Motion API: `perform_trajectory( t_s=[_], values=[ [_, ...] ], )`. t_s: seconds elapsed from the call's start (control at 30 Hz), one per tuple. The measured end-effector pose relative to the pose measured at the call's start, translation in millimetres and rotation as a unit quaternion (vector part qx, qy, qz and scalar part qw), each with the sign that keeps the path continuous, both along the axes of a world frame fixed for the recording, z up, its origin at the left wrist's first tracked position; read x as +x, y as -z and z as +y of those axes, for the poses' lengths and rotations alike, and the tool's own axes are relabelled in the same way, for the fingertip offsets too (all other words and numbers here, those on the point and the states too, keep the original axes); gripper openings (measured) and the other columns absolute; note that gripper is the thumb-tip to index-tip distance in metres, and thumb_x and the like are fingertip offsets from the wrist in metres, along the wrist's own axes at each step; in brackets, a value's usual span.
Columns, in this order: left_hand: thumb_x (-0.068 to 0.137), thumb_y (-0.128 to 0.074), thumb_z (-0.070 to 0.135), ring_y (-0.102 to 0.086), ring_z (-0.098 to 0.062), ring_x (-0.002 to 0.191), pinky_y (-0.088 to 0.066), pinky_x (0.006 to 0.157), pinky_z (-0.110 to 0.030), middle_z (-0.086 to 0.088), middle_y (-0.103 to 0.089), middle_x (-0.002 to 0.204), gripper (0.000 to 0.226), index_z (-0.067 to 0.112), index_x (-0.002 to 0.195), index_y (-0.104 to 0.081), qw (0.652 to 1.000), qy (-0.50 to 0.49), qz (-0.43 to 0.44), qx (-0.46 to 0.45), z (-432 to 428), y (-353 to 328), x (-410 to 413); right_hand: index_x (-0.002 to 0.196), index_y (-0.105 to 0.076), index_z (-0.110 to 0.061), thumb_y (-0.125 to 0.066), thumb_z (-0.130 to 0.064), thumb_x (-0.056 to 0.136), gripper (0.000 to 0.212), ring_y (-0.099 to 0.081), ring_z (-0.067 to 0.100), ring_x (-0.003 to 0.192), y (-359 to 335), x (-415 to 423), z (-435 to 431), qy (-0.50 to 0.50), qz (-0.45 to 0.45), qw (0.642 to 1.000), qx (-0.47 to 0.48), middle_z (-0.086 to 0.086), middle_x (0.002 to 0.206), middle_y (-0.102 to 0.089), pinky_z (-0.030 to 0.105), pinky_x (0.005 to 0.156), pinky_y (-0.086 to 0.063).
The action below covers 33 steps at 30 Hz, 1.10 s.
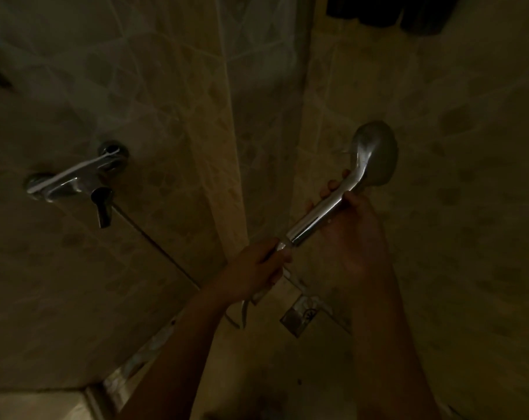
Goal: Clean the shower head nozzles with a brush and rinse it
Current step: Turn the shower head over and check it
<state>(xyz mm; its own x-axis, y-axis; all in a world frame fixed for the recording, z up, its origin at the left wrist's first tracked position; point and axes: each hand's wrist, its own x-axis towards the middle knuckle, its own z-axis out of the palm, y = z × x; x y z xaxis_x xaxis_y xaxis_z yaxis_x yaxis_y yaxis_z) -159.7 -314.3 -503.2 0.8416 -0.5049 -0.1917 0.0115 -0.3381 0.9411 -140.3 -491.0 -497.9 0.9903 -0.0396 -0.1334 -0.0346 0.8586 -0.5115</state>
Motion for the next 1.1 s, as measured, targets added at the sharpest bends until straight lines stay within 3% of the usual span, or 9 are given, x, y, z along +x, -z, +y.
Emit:
perform_trajectory(
  t_s=[0.07, 0.23, 0.33, 0.43, 0.5, 0.67, 0.87, 1.03, 1.1],
  values=[
    [0.097, -0.042, 0.023, -0.044, 0.004, 0.036, -0.032, 0.043, -0.008, 0.002, -0.047, 0.057, 0.020, 0.011, 0.088, -0.055, 0.999, -0.013, -0.038, 0.019, -2.5, -3.1, -1.8, 0.135, -0.044, -0.015, -0.073, -0.019, 0.068, 0.073, -0.061, 0.015, 0.094, -2.0, -1.0, -2.0, 0.000, 0.031, 0.998, -0.061, 0.000, 0.105, -0.060, 0.032, 0.083, -0.055],
    [0.096, -0.046, 0.026, -0.045, 0.007, 0.043, -0.034, 0.051, -0.017, 0.008, -0.047, 0.059, 0.019, 0.017, 0.080, -0.052, 0.994, -0.023, -0.100, 0.048, 4.4, -3.9, -8.7, 0.142, -0.037, -0.019, -0.043, -0.009, 0.095, 0.048, -0.069, 0.013, 0.098, -14.3, -14.9, 3.4, 0.016, -0.014, 0.983, -0.185, 0.006, 0.117, -0.063, 0.028, 0.078, -0.058],
    [0.095, -0.049, 0.026, -0.047, 0.009, 0.047, -0.035, 0.052, -0.012, 0.010, -0.047, 0.060, 0.023, 0.031, 0.073, -0.045, 0.992, -0.016, -0.112, 0.060, 11.0, -4.0, -15.1, 0.135, -0.046, -0.021, -0.050, -0.012, 0.090, 0.046, -0.069, 0.011, 0.094, -19.3, -21.1, 14.2, 0.018, -0.029, 0.975, -0.220, 0.007, 0.110, -0.064, 0.031, 0.082, -0.056],
    [0.094, -0.049, 0.029, -0.046, 0.005, 0.045, -0.035, 0.052, -0.021, 0.011, -0.050, 0.054, 0.026, 0.035, 0.069, -0.048, 0.992, -0.050, -0.111, 0.023, 16.7, -4.3, -20.2, 0.130, -0.050, -0.021, -0.062, -0.023, 0.078, 0.053, -0.068, 0.013, 0.097, -25.5, -17.4, 25.5, 0.028, -0.048, 0.965, -0.256, 0.005, 0.105, -0.066, 0.032, 0.082, -0.056],
    [0.094, -0.048, 0.033, -0.046, 0.004, 0.045, -0.036, 0.053, -0.023, 0.015, -0.053, 0.052, 0.027, 0.037, 0.068, -0.050, 0.992, -0.068, -0.108, 0.017, 22.9, -6.5, -20.9, 0.130, -0.049, -0.017, -0.064, -0.025, 0.074, 0.059, -0.068, 0.013, 0.099, -28.2, -13.6, 32.7, 0.034, -0.051, 0.964, -0.257, 0.004, 0.103, -0.068, 0.029, 0.079, -0.057],
    [0.095, -0.046, 0.028, -0.047, 0.002, 0.048, -0.038, 0.053, -0.017, 0.009, -0.051, 0.054, 0.026, 0.028, 0.069, -0.048, 0.987, -0.090, -0.128, 0.023, 32.3, -17.7, -23.2, 0.114, -0.058, -0.013, -0.048, -0.006, 0.093, 0.024, -0.069, 0.005, 0.088, -31.4, -10.7, 47.6, 0.055, -0.045, 0.964, -0.255, -0.007, 0.090, -0.073, 0.020, 0.069, -0.056],
    [0.098, -0.040, 0.027, -0.043, 0.001, 0.037, -0.034, 0.046, -0.014, 0.008, -0.049, 0.045, 0.034, 0.019, 0.066, -0.048, 0.996, -0.063, -0.064, -0.023, 42.0, -22.8, -20.8, 0.115, -0.057, -0.020, -0.050, -0.017, 0.085, 0.031, -0.069, 0.007, 0.092, -32.1, -13.6, 53.5, 0.033, -0.055, 0.981, -0.181, -0.008, 0.096, -0.074, 0.023, 0.072, -0.057],
    [0.095, -0.048, 0.025, -0.044, 0.002, 0.039, -0.036, 0.050, -0.019, 0.011, -0.052, 0.045, 0.028, 0.024, 0.067, -0.049, 0.992, -0.091, -0.088, 0.002, 40.1, -20.4, -24.0, 0.109, -0.060, -0.020, -0.049, -0.012, 0.089, 0.023, -0.070, 0.006, 0.087, -34.0, -14.9, 55.3, 0.035, -0.049, 0.974, -0.217, -0.008, 0.088, -0.074, 0.023, 0.070, -0.057],
    [0.093, -0.053, 0.025, -0.046, 0.000, 0.044, -0.039, 0.050, -0.020, 0.008, -0.053, 0.053, 0.020, 0.016, 0.075, -0.054, 0.985, -0.141, -0.104, -0.001, 37.9, -18.9, -26.1, 0.104, -0.063, -0.018, -0.054, -0.011, 0.087, 0.020, -0.069, 0.008, 0.085, -35.6, -14.6, 57.0, 0.053, -0.047, 0.968, -0.240, -0.007, 0.086, -0.074, 0.024, 0.071, -0.057]
  ],
)
